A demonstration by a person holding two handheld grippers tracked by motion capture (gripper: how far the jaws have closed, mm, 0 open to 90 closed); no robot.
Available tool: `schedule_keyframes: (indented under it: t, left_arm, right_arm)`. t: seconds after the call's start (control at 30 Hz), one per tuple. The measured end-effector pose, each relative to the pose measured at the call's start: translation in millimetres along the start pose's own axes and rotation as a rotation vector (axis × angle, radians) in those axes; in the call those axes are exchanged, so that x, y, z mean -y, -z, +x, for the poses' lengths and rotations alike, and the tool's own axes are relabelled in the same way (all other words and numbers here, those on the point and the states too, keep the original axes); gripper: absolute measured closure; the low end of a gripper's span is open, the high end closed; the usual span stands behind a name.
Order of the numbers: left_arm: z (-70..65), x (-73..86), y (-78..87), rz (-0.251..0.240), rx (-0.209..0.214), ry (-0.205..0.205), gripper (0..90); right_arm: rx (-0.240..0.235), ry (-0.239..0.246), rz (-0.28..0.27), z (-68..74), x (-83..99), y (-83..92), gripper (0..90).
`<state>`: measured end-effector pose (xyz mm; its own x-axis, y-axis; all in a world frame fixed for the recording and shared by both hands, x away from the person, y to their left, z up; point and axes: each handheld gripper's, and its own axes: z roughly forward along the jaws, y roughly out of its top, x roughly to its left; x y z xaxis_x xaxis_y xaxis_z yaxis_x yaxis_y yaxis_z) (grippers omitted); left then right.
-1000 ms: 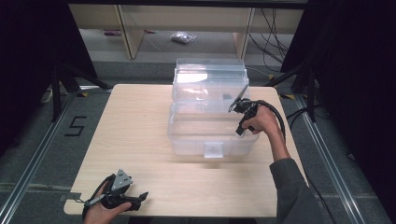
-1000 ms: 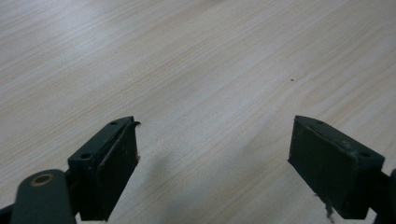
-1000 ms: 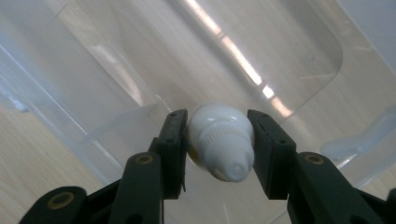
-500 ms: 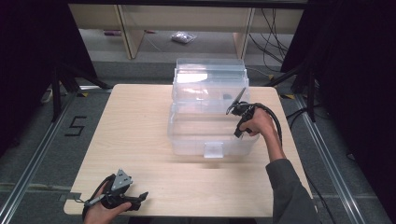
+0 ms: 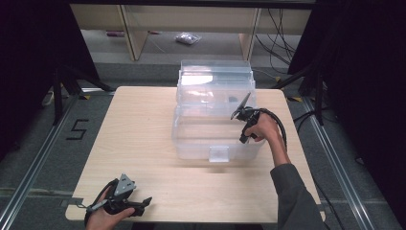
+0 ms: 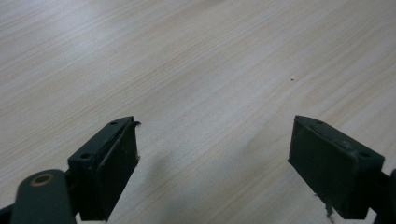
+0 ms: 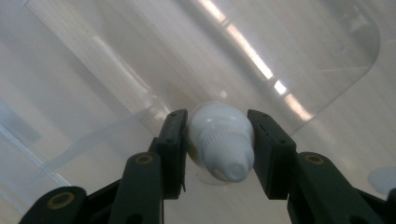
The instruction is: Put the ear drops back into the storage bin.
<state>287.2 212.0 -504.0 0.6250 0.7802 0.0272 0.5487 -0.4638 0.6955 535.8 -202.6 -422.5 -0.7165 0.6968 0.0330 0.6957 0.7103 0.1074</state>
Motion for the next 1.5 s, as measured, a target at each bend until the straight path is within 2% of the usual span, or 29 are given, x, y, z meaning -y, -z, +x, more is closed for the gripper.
schedule_keyframes:
  t: [0.1, 0.13, 0.17, 0.2, 0.27, 0.3, 0.53, 0.57, 0.63, 0.73, 0.83, 0.87, 0.9, 0.93, 1.07, 1.17, 1.23, 1.27, 1.3, 1.33, 1.4, 1.43, 1.47, 1.5]
  left_arm:
    - [0.2, 0.0, 0.2, 0.003, 0.001, -0.004, 15.0]
    - [0.1, -0.1, 0.2, 0.003, 0.001, -0.004, 15.0]
    - [0.1, -0.1, 0.2, 0.003, 0.001, -0.004, 15.0]
    - [-0.2, -0.1, 0.6, 0.003, 0.004, -0.002, 15.0]
    - [0.3, -0.2, 0.5, 0.008, 0.002, -0.006, 15.0]
    - [-0.5, 0.0, -0.1, -0.004, 0.001, 0.004, 15.0]
    - [-0.5, 0.0, -0.2, -0.002, 0.0, 0.001, 15.0]
    - [-0.5, -0.1, -0.3, -0.001, -0.002, 0.001, 15.0]
    - [-0.5, 0.0, -0.3, -0.003, 0.0, 0.001, 15.0]
    - [-0.3, -0.1, 0.2, 0.0, 0.002, -0.001, 15.0]
    - [-0.3, -0.2, 0.2, 0.001, 0.0, -0.003, 15.0]
    - [-0.4, -0.3, 0.9, 0.004, 0.007, -0.006, 15.0]
    - [-0.4, -0.3, 0.9, 0.004, 0.007, -0.006, 15.0]
    - [-0.5, -0.4, 0.8, 0.004, 0.006, -0.005, 15.0]
    - [-0.5, -0.3, 0.7, 0.004, 0.006, -0.005, 15.0]
    - [-0.6, -0.3, 0.7, 0.004, 0.006, -0.005, 15.0]
    - [-0.5, -0.3, 0.7, 0.004, 0.006, -0.005, 15.0]
    - [-0.6, -0.3, 0.7, 0.004, 0.006, -0.005, 15.0]
    - [-0.6, -0.3, 0.7, 0.004, 0.006, -0.005, 15.0]
    - [-0.6, -0.3, 0.8, 0.003, 0.007, -0.006, 15.0]
    - [-0.4, -0.3, 0.5, 0.003, 0.003, -0.005, 15.0]
    - [-0.7, -0.2, -0.2, 0.001, -0.003, 0.0, 15.0]
    - [-1.0, -0.1, -0.1, 0.001, -0.001, 0.001, 15.0]
    - [-0.8, -0.3, 0.6, 0.005, 0.007, -0.005, 15.0]
  right_arm:
    - [0.012, 0.026, -0.008, -0.8, -0.1, 0.1, 60.1]
    - [0.003, -0.005, -0.002, 0.1, 0.5, -0.7, 60.1]
    - [0.003, -0.005, -0.002, 0.1, 0.5, -0.7, 60.1]
    - [0.016, -0.047, 0.025, 2.0, 0.6, 0.1, 60.1]
    - [0.012, -0.046, 0.025, 1.8, 0.8, -0.3, 60.1]
    - [0.002, -0.062, 0.034, 3.9, 0.3, -0.1, 60.1]
    - [0.007, -0.059, 0.037, 3.2, 0.2, -1.0, 60.1]
    - [0.006, -0.035, 0.038, 0.9, 0.9, -2.0, 60.1]
    - [0.015, -0.046, 0.039, 1.7, 0.7, -2.6, 60.1]
    - [0.01, -0.03, 0.044, 0.2, 0.8, -3.8, 60.1]
    - [0.024, -0.045, 0.055, 1.7, 0.1, -4.7, 60.1]
    - [0.034, -0.011, 0.057, -0.7, 0.7, -6.7, 60.1]
    - [0.034, -0.011, 0.057, -0.7, 0.7, -6.7, 60.1]
    - [0.04, -0.023, 0.081, 0.5, -0.8, -6.2, 60.1]
    - [0.023, -0.016, 0.074, -0.1, -0.4, -8.1, 60.0]
    - [0.034, -0.015, 0.076, -0.1, -0.1, -8.5, 60.0]
    - [0.022, -0.033, 0.087, 1.0, -0.7, -8.4, 59.9]
    - [0.022, 0.014, 0.08, -2.7, 0.4, -9.3, 56.3]
    - [0.022, 0.014, 0.08, -2.7, 0.4, -9.3, 56.3]
    - [0.014, -0.04, 0.079, 1.7, 0.0, -8.1, 54.3]
    - [0.016, -0.027, 0.069, 1.7, 0.1, -4.6, 51.6]
    - [0.006, -0.055, 0.067, 3.8, 0.5, -3.3, 49.6]
    - [-0.003, -0.031, 0.062, 2.2, 1.7, -1.8, 46.3]
    - [-0.007, -0.033, 0.047, 2.9, 1.9, 1.0, 44.7]
